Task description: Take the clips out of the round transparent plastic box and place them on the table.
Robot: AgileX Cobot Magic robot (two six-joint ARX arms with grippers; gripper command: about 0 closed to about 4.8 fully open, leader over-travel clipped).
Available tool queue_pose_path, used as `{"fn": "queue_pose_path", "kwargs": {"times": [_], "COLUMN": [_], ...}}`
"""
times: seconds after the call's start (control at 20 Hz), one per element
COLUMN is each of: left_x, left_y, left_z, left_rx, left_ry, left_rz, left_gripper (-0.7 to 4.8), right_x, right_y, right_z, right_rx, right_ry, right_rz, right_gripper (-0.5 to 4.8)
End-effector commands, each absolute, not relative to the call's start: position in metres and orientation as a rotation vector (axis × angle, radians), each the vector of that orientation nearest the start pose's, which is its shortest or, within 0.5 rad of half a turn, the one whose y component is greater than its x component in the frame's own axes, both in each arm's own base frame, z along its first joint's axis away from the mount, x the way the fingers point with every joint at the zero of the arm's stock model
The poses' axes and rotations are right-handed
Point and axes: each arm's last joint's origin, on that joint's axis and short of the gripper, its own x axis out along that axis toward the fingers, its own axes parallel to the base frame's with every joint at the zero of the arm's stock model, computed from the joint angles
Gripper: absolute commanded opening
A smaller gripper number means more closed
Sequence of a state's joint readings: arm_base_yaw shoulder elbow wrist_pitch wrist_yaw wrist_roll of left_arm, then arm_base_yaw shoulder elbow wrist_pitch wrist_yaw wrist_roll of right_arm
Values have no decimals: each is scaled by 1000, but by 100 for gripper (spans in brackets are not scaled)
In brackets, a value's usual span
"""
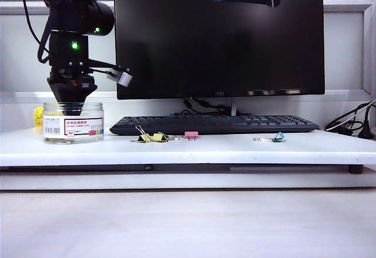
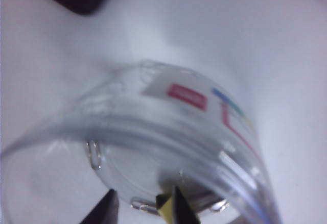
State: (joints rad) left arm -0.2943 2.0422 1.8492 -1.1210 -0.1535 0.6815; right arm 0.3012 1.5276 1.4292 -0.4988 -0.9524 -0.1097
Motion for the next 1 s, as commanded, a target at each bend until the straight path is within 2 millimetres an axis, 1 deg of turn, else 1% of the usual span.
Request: {"fn": "queue_pose_path", "kwargs": {"times": [0.05, 0.2, 0.45, 0.5, 0.55, 0.7, 0.8, 0.9, 1.0], "left_x": [397, 396, 396, 397, 397, 399, 398, 395, 391], "left_y": [-116, -115, -114, -114, -114, -115, -116, -116, -116], "left_z": [260, 259, 260, 261, 262, 271, 281, 288, 288], "left_rx": [913, 891, 892, 877, 851, 735, 651, 535, 438], "left_ry": [1207, 1213, 1213, 1217, 1221, 1211, 1217, 1256, 1302], "left_rz": [-599, -649, -636, -613, -580, -496, -473, -454, -446], "left_gripper": [147, 147, 141, 130, 116, 117, 117, 117, 117], "right_x": [305, 305, 305, 305, 305, 305, 305, 305, 305], "right_y": [120, 120, 120, 120, 120, 121, 121, 121, 121], "right_z": [359, 359, 359, 359, 359, 359, 359, 359, 359], "right_rx": [113, 112, 113, 113, 113, 112, 112, 112, 112], "right_ry": [517, 516, 517, 517, 517, 516, 516, 516, 517], "right_rz": [1265, 1265, 1265, 1265, 1265, 1265, 1265, 1265, 1265], "right_gripper": [212, 212, 212, 212, 212, 212, 212, 212, 212]}}
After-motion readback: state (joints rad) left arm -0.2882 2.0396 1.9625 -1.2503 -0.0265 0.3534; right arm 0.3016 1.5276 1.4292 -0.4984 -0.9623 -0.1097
